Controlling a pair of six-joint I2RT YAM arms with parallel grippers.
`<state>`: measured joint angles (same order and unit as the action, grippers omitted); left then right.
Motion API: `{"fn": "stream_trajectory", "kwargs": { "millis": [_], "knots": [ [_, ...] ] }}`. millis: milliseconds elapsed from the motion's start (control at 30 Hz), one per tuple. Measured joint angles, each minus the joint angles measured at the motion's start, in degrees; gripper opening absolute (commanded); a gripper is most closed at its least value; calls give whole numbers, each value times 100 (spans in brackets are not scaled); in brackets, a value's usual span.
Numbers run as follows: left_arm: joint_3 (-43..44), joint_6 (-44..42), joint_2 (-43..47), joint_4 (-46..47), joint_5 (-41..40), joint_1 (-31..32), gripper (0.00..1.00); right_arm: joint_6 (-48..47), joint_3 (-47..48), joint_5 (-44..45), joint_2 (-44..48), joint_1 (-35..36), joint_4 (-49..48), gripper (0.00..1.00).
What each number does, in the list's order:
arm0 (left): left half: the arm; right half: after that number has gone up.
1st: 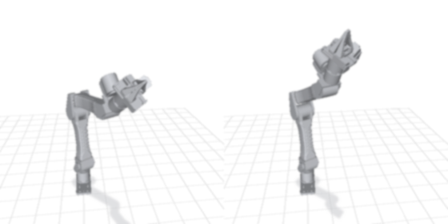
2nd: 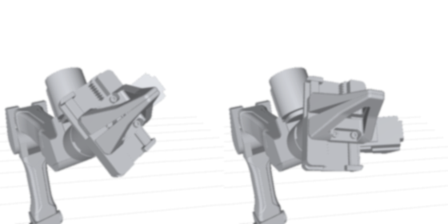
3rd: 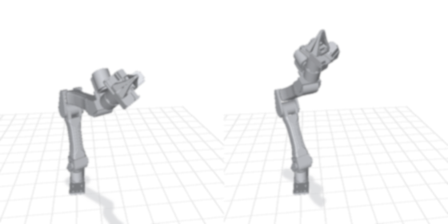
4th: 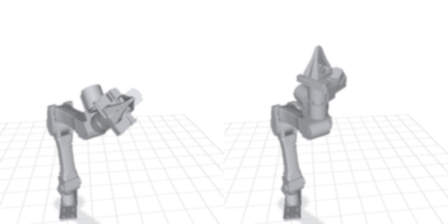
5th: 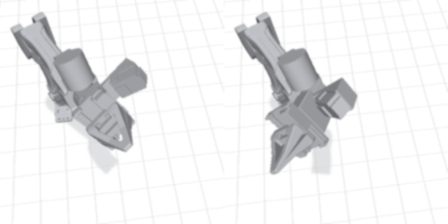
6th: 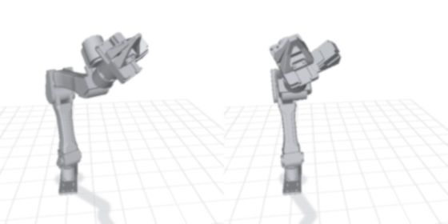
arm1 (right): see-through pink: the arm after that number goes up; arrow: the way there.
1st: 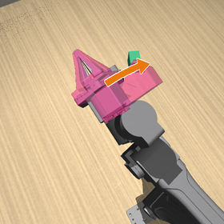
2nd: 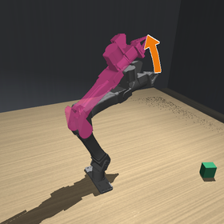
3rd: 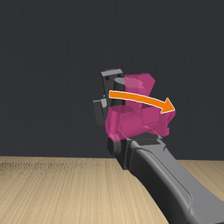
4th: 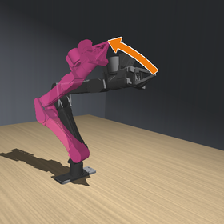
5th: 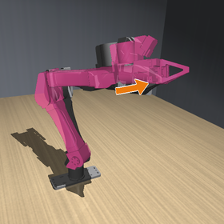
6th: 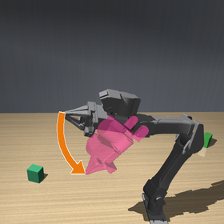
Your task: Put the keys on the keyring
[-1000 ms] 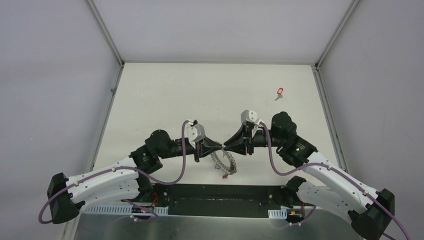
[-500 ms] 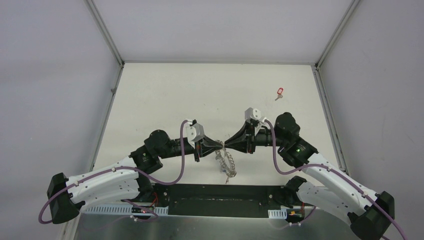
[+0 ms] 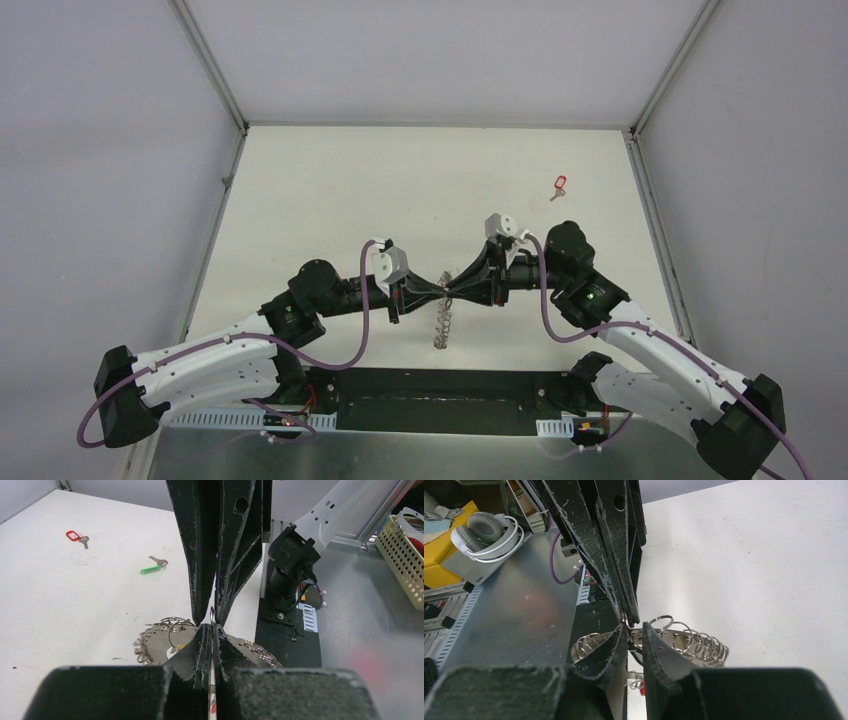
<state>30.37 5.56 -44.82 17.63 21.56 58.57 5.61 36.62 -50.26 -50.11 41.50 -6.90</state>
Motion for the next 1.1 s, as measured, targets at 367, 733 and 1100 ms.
{"fn": "stream_trajectory", "kwargs": {
  "millis": [367,733,1100],
  "knots": [
    [0,2,0,39,-7,-2,0,15,0,-20,-15,0,-50,0],
    [-2,4,9,98,-2,0,0,66,-136,146,149,-7,-103,37],
    [-2,4,22,175,2,0,0,83,-350,260,345,-44,-114,23]
  ]
}}
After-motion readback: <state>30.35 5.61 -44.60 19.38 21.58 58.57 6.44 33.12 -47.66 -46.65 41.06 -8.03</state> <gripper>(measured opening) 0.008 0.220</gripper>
